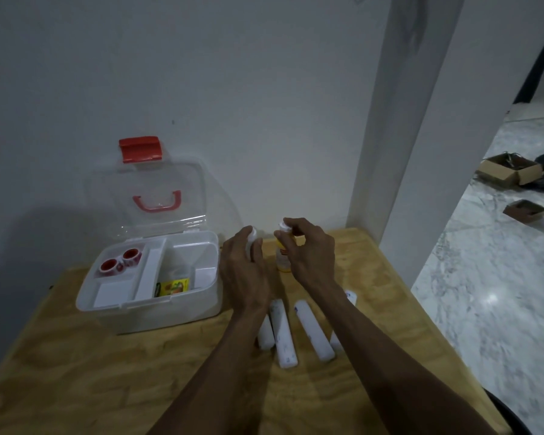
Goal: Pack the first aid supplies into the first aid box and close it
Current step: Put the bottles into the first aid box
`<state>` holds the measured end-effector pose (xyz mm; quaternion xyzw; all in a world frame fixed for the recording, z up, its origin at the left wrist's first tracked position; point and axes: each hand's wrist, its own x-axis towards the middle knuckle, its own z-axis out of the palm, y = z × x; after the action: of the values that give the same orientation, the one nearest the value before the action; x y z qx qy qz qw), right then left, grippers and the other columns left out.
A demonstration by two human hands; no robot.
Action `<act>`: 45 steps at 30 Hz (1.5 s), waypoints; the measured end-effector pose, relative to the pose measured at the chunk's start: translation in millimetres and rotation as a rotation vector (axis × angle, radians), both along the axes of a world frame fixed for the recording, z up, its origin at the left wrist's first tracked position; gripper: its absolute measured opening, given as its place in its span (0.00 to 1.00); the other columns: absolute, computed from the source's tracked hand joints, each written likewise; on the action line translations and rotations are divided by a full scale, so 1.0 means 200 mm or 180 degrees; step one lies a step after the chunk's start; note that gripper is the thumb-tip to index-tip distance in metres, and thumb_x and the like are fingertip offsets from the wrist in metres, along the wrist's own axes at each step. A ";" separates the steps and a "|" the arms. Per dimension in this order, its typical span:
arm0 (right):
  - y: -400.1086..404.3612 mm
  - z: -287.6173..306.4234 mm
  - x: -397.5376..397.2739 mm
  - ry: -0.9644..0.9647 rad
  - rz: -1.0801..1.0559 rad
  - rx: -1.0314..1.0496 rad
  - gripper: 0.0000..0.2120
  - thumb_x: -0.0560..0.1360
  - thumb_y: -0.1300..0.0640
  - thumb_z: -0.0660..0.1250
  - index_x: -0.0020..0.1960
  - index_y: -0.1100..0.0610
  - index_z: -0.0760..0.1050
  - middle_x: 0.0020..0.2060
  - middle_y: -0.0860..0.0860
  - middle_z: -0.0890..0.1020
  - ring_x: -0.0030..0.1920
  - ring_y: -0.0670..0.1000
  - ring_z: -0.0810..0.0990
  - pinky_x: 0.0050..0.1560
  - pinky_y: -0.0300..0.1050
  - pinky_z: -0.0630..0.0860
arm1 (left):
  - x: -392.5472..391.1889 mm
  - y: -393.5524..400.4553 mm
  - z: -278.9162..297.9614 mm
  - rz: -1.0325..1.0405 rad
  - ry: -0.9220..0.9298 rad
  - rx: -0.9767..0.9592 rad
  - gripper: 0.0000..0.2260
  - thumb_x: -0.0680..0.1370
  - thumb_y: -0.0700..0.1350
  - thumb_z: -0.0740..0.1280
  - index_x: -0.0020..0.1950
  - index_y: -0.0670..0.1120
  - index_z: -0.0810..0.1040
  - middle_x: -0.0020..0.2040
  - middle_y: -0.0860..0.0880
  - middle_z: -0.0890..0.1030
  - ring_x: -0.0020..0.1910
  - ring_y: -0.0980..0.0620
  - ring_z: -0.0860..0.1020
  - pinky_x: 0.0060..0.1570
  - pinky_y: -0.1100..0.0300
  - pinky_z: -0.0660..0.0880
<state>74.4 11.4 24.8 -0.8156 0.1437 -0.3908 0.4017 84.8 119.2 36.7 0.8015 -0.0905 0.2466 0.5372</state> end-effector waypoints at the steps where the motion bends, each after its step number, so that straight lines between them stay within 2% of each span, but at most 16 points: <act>1: 0.00 0.00 0.00 -0.0033 0.0015 0.0008 0.11 0.74 0.51 0.72 0.55 0.52 0.82 0.45 0.48 0.85 0.47 0.50 0.82 0.47 0.48 0.77 | 0.00 0.00 0.00 0.0000 -0.0033 0.0008 0.11 0.77 0.39 0.67 0.60 0.43 0.80 0.56 0.44 0.82 0.55 0.48 0.79 0.55 0.64 0.69; 6: -0.02 0.02 -0.03 -0.0157 0.0028 0.0005 0.10 0.73 0.51 0.73 0.53 0.53 0.83 0.43 0.48 0.86 0.44 0.48 0.83 0.44 0.54 0.79 | -0.01 0.01 0.02 -0.0083 -0.0123 0.0026 0.11 0.76 0.37 0.68 0.58 0.41 0.81 0.54 0.43 0.83 0.54 0.46 0.80 0.56 0.60 0.72; 10: -0.03 0.13 -0.08 -0.0368 0.0025 0.0099 0.10 0.72 0.51 0.74 0.51 0.54 0.84 0.40 0.48 0.85 0.41 0.45 0.84 0.42 0.54 0.81 | -0.05 0.03 0.11 -0.0194 -0.0268 -0.0094 0.10 0.77 0.40 0.68 0.58 0.42 0.81 0.53 0.45 0.83 0.53 0.50 0.80 0.55 0.63 0.73; 13: 0.00 0.27 -0.12 -0.0450 0.0033 0.0049 0.09 0.72 0.52 0.75 0.51 0.54 0.84 0.40 0.47 0.85 0.40 0.42 0.83 0.42 0.48 0.82 | -0.05 0.10 0.22 -0.0218 -0.0307 -0.0355 0.10 0.76 0.42 0.69 0.57 0.44 0.82 0.54 0.48 0.83 0.51 0.53 0.81 0.53 0.57 0.78; 15: 0.05 0.37 -0.14 -0.0528 0.0100 0.0039 0.09 0.72 0.53 0.75 0.50 0.54 0.84 0.40 0.46 0.85 0.42 0.40 0.83 0.42 0.41 0.81 | -0.03 0.18 0.31 -0.0237 -0.0315 -0.0507 0.10 0.76 0.43 0.70 0.57 0.47 0.82 0.54 0.50 0.83 0.50 0.55 0.81 0.50 0.55 0.80; 17: 0.12 0.45 -0.13 -0.0594 0.0206 0.0060 0.09 0.71 0.54 0.75 0.50 0.54 0.84 0.40 0.45 0.85 0.43 0.38 0.82 0.41 0.35 0.79 | 0.00 0.29 0.39 -0.0209 -0.0358 -0.0531 0.10 0.75 0.43 0.70 0.57 0.48 0.82 0.53 0.52 0.83 0.49 0.56 0.82 0.47 0.58 0.81; 20: 0.25 0.53 -0.09 -0.0670 0.0390 0.0128 0.08 0.71 0.54 0.75 0.50 0.54 0.84 0.40 0.44 0.84 0.43 0.37 0.82 0.41 0.31 0.77 | 0.07 0.48 0.49 -0.0118 -0.0358 -0.0479 0.11 0.75 0.43 0.71 0.58 0.47 0.82 0.54 0.53 0.82 0.49 0.57 0.81 0.45 0.67 0.80; 22: 0.35 0.56 -0.06 -0.0673 0.0509 0.0161 0.09 0.71 0.55 0.75 0.50 0.54 0.84 0.40 0.44 0.84 0.43 0.37 0.81 0.42 0.31 0.77 | 0.13 0.60 0.52 -0.0016 -0.0365 -0.0330 0.12 0.74 0.44 0.72 0.57 0.47 0.82 0.54 0.51 0.83 0.48 0.57 0.82 0.48 0.64 0.80; 24: 0.44 0.55 -0.02 -0.0645 0.0597 0.0145 0.09 0.71 0.54 0.75 0.50 0.55 0.84 0.39 0.44 0.84 0.43 0.38 0.81 0.42 0.33 0.78 | 0.18 0.67 0.52 -0.0070 -0.0332 -0.0254 0.11 0.74 0.43 0.73 0.56 0.46 0.83 0.53 0.49 0.84 0.48 0.56 0.82 0.50 0.62 0.80; 27: 0.55 0.50 0.04 -0.0561 0.0681 0.0133 0.09 0.71 0.54 0.75 0.50 0.55 0.84 0.39 0.44 0.84 0.43 0.39 0.82 0.43 0.38 0.80 | 0.24 0.74 0.49 -0.0249 -0.0284 -0.0199 0.11 0.73 0.43 0.73 0.55 0.43 0.83 0.50 0.50 0.84 0.45 0.56 0.82 0.47 0.71 0.77; 29: 0.59 0.46 0.07 -0.0471 0.0695 0.0090 0.10 0.71 0.53 0.75 0.51 0.55 0.84 0.40 0.44 0.84 0.43 0.39 0.82 0.44 0.41 0.81 | 0.28 0.75 0.45 -0.0353 -0.0258 -0.0076 0.11 0.74 0.42 0.73 0.55 0.43 0.83 0.51 0.50 0.84 0.47 0.55 0.82 0.47 0.73 0.76; 32: 0.60 0.39 0.09 -0.0364 0.0682 0.0063 0.09 0.71 0.53 0.75 0.50 0.54 0.84 0.39 0.43 0.83 0.42 0.39 0.82 0.44 0.43 0.81 | 0.34 0.74 0.40 -0.0498 -0.0200 0.0074 0.12 0.73 0.40 0.73 0.56 0.43 0.83 0.53 0.48 0.84 0.50 0.55 0.82 0.49 0.71 0.76; 38: 0.61 0.29 0.12 -0.0178 0.0649 0.0059 0.10 0.72 0.54 0.75 0.52 0.55 0.84 0.42 0.48 0.86 0.42 0.42 0.83 0.44 0.44 0.81 | 0.40 0.69 0.29 -0.0677 -0.0051 0.0256 0.13 0.73 0.42 0.73 0.57 0.45 0.83 0.54 0.47 0.84 0.49 0.57 0.81 0.52 0.63 0.77; 41: 0.61 0.25 0.13 -0.0074 0.0619 0.0019 0.10 0.72 0.52 0.75 0.52 0.54 0.84 0.43 0.46 0.86 0.43 0.41 0.82 0.45 0.40 0.78 | 0.41 0.69 0.25 -0.0752 0.0038 0.0290 0.13 0.74 0.43 0.73 0.58 0.45 0.82 0.55 0.48 0.84 0.48 0.58 0.80 0.47 0.70 0.74; 45: 0.60 0.20 0.13 0.0035 0.0516 -0.0015 0.10 0.72 0.49 0.74 0.52 0.52 0.84 0.45 0.45 0.86 0.47 0.45 0.81 0.48 0.46 0.78 | 0.42 0.68 0.22 -0.0839 0.0123 0.0345 0.13 0.74 0.43 0.72 0.58 0.45 0.82 0.55 0.48 0.84 0.48 0.60 0.79 0.43 0.78 0.69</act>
<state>101.0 132.4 65.0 -0.8277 0.0785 -0.3528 0.4293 169.0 255.8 80.7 0.8152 -0.1978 0.1532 0.5224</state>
